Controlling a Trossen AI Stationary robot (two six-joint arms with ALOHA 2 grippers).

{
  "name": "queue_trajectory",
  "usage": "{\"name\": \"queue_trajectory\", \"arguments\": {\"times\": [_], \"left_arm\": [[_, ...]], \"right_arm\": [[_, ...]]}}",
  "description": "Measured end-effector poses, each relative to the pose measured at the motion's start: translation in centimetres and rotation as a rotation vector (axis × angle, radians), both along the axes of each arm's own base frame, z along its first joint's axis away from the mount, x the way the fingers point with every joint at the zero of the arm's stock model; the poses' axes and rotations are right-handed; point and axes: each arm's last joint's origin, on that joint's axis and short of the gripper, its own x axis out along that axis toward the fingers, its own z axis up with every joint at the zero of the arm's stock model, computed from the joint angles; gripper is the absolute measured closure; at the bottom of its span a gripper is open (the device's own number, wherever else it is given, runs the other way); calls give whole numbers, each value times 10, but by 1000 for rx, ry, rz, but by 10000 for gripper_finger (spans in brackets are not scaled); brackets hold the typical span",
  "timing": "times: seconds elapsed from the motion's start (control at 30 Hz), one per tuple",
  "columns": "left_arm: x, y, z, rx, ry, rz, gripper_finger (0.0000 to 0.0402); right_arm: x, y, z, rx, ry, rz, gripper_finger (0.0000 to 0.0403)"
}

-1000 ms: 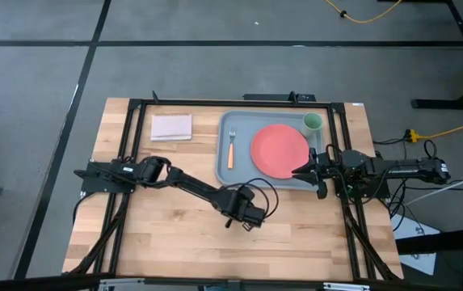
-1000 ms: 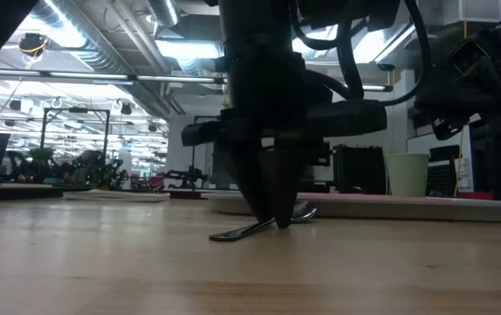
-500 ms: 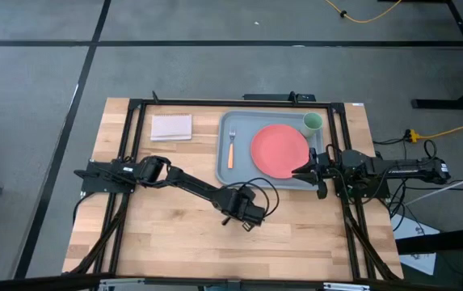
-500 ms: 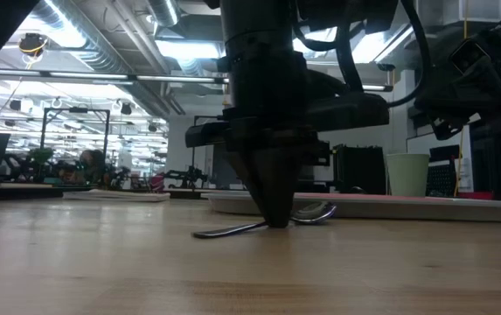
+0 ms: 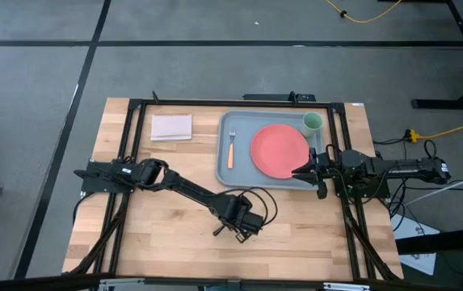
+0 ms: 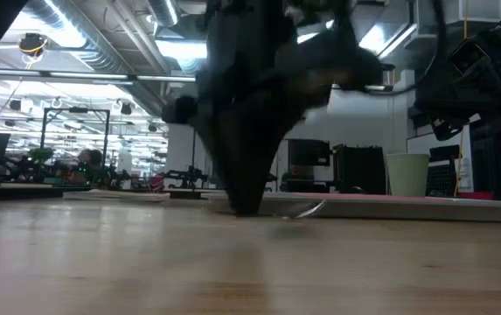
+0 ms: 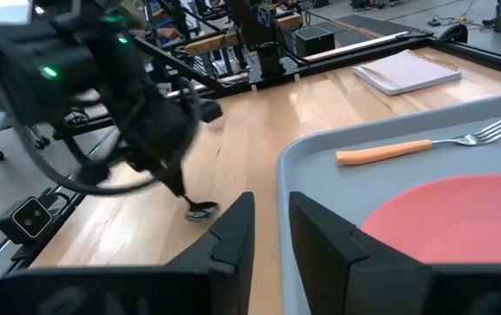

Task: Pick and place plate/cup/fork/spoon on tray
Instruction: Put the black spoon beside the yellow fork on the gray serving tray

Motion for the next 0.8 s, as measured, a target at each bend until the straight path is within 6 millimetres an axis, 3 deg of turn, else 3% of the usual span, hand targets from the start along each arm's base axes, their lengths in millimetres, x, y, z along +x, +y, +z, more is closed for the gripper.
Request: {"name": "queue_trajectory", "arguments": {"times": [0.2, 0.37, 0.47, 0.57, 0.8], "left_arm": [[6, -3, 31, 43, -67, -12, 401], [13, 17, 62, 195, -130, 14, 401], [21, 48, 79, 290, -176, 67, 401], [30, 92, 85, 337, -191, 160, 401], [36, 199, 66, 344, -186, 479, 401]], "right_arm": [[0, 0, 0, 2, 0, 0, 324], [0, 0, 0, 3, 0, -1, 324], [0, 0, 0, 3, 0, -1, 324], [0, 0, 0, 3, 0, -1, 324], [0, 0, 0, 3, 0, -1, 324]]}}
